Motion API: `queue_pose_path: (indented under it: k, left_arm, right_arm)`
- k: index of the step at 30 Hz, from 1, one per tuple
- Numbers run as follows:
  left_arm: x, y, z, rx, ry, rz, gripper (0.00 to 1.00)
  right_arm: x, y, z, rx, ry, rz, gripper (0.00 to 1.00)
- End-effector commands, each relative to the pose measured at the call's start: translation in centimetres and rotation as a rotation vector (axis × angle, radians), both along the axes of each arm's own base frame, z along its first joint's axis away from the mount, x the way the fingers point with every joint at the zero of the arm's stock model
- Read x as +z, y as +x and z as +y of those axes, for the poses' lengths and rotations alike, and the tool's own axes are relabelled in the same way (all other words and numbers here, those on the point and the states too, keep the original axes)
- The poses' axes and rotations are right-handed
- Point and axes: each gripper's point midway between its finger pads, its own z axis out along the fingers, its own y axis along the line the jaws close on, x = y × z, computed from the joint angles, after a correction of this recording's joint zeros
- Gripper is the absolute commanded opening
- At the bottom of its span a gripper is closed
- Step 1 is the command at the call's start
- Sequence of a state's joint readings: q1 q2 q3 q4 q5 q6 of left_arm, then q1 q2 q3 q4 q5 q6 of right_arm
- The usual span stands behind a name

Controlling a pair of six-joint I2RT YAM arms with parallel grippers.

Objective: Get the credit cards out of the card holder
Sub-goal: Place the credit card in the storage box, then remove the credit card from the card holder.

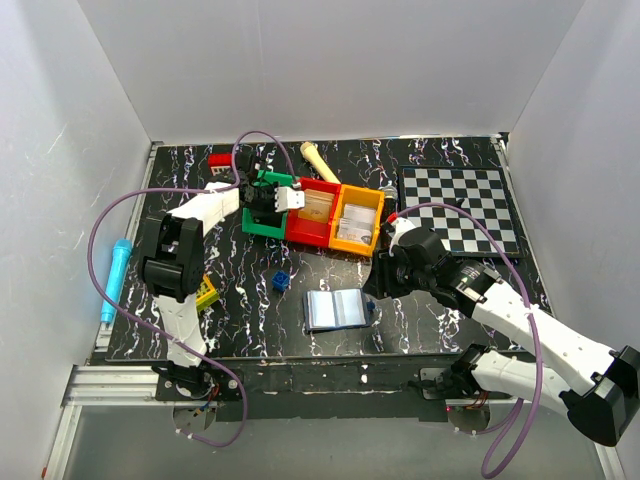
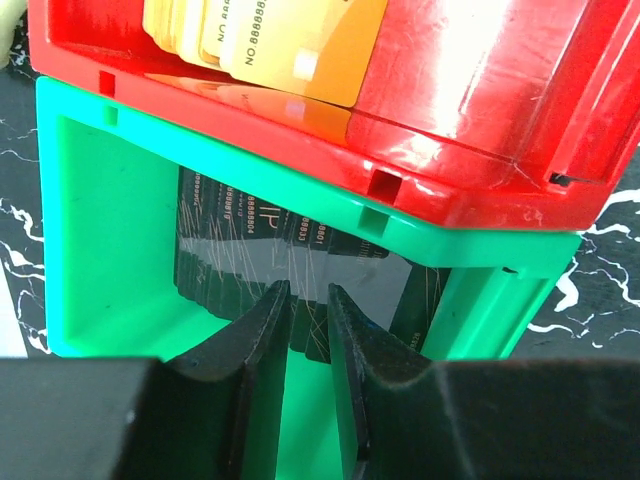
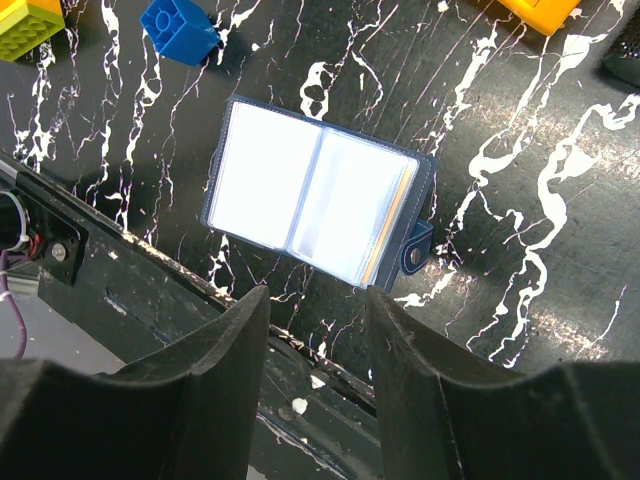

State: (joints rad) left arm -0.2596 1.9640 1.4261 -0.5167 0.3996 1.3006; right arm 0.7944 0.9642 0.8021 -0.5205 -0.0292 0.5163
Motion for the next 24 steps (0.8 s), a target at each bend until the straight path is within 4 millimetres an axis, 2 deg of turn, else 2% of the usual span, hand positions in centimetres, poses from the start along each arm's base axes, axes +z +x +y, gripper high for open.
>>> queue_pose_path:
  k: [1,4,7,9,10,11,14,15,19,21,22,24]
  left_arm:
    - [4.5,1.7,-0.9,0.033,-0.052,-0.110,0.22]
    - [7.8,2.4,-1.1,0.128,-0.131,-0.160,0.23]
    - [10.6,1.8,-1.0,0.230,-0.193,-0.194,0.24]
    - [11.8,0.6,-1.1,0.306,-0.245,-0.187,0.26]
    - [13.2,-0.5,-1.5,0.320,-0.276,-0.199,0.27]
    - [14.0,-1.3,-1.5,0.351,-0.306,-0.200,0.34]
    - [16.1,-3.8,-1.8,0.453,-0.414,-0.197,0.44]
    - [17.1,-4.5,-1.7,0.491,-0.460,-0.206,0.97]
    - [20.0,-6.1,-0.2,0.817,-0.706,-0.149,0.98]
    - [20.1,-6.3,1.5,1.046,-0.755,-0.076,0.98]
    - [19.3,-7.0,1.7,1.119,-0.730,-0.002,0.98]
    - [18.2,-7.7,0.6,1.152,-0.746,0.167,0.98]
  right_arm:
    - [0.5,0.5,0.3,0.007,0.010,-0.035,0.51]
    - [0.5,0.5,0.4,0.004,0.009,-0.034,0.51]
    - [0.4,0.7,0.2,-0.005,-0.003,-0.035,0.52]
    - [0.1,0.6,0.1,-0.001,-0.012,-0.030,0.53]
    - [-0.2,1.1,-0.5,-0.031,-0.037,-0.044,0.54]
    - [-0.5,1.1,-0.7,-0.037,-0.054,-0.042,0.55]
    - [-1.6,1.3,-1.6,-0.064,-0.115,-0.020,0.57]
    - [-2.0,1.2,-1.8,-0.071,-0.132,-0.009,0.58]
    - [-3.5,0.9,-3.0,-0.099,-0.208,0.036,0.62]
    - [-4.0,0.7,-3.2,-0.104,-0.228,0.056,0.63]
    - [-4.3,0.7,-3.2,-0.105,-0.237,0.068,0.64]
    - [-4.7,0.6,-3.1,-0.100,-0.247,0.080,0.64]
